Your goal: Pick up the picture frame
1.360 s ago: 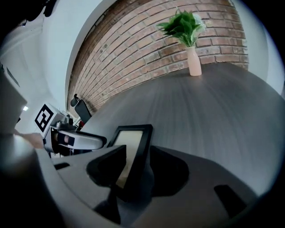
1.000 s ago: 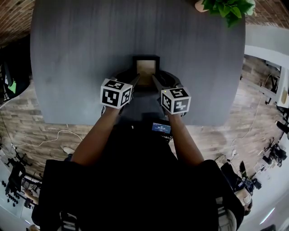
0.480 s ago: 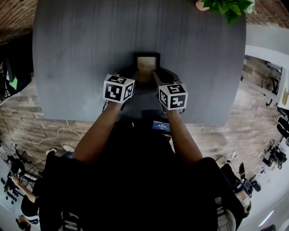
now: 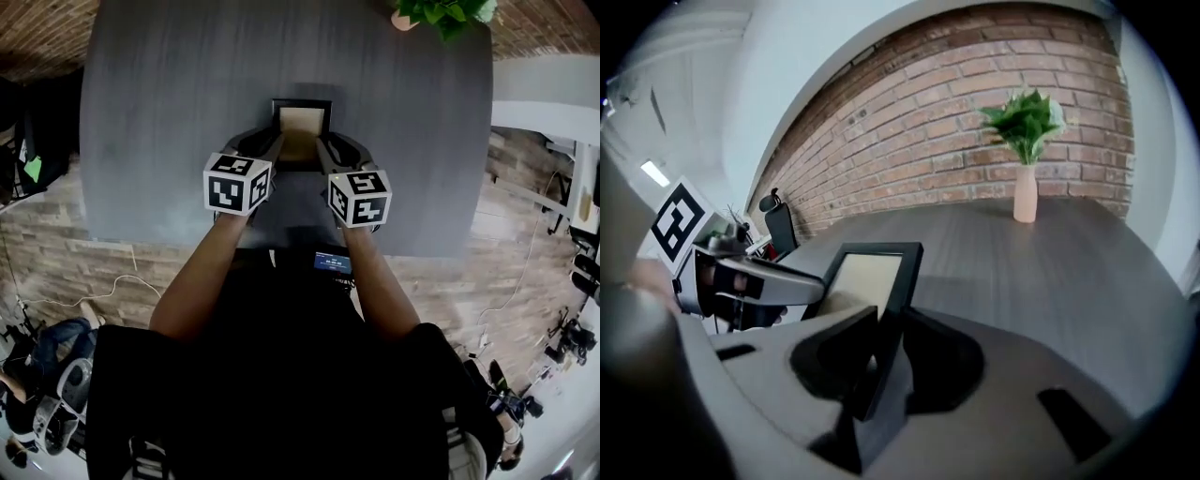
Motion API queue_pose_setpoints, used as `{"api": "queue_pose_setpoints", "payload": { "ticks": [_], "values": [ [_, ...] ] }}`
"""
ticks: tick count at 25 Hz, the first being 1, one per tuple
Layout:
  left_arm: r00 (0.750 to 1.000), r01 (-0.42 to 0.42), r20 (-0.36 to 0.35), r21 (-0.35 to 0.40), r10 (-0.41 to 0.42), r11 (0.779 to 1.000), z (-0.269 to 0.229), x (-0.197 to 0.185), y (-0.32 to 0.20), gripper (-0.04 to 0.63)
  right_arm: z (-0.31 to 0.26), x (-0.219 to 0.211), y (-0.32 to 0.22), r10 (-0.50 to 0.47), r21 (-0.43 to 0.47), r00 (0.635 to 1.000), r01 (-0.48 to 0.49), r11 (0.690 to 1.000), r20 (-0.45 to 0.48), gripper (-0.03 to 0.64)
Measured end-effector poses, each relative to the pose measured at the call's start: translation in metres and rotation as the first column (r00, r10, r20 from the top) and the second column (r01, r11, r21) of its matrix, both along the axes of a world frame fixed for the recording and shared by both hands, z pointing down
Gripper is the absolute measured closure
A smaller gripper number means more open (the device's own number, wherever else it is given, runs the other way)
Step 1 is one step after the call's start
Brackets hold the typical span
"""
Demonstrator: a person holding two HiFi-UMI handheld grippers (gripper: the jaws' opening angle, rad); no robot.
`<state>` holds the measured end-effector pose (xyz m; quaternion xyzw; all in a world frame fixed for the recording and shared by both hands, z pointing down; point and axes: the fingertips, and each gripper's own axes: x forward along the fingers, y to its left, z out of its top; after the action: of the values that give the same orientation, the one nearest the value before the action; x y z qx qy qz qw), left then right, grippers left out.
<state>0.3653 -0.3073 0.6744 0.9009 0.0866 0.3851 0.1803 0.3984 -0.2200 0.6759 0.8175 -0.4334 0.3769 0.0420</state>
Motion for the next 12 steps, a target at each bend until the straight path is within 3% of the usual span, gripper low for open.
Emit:
{"api": "queue_pose_setpoints", "payload": {
  "ticks": [6,12],
  "values": [
    [0.977,0.032,-0.214,0.074,-0.015,0.997,-0.098,0.002,-0.001,0.520,-0.096,0.004,-0.001,0.007,0.116,0.982,0.015,0.993,-0.187,0.528],
    [0.910,0.053,-0.415,0.135,0.008,0.989,-0.196,-0.007,-0.006,0.523,-0.190,-0.006,-0.004,0.048,0.237,0.937,0.038,0.971,-0.346,0.528]
  ]
}}
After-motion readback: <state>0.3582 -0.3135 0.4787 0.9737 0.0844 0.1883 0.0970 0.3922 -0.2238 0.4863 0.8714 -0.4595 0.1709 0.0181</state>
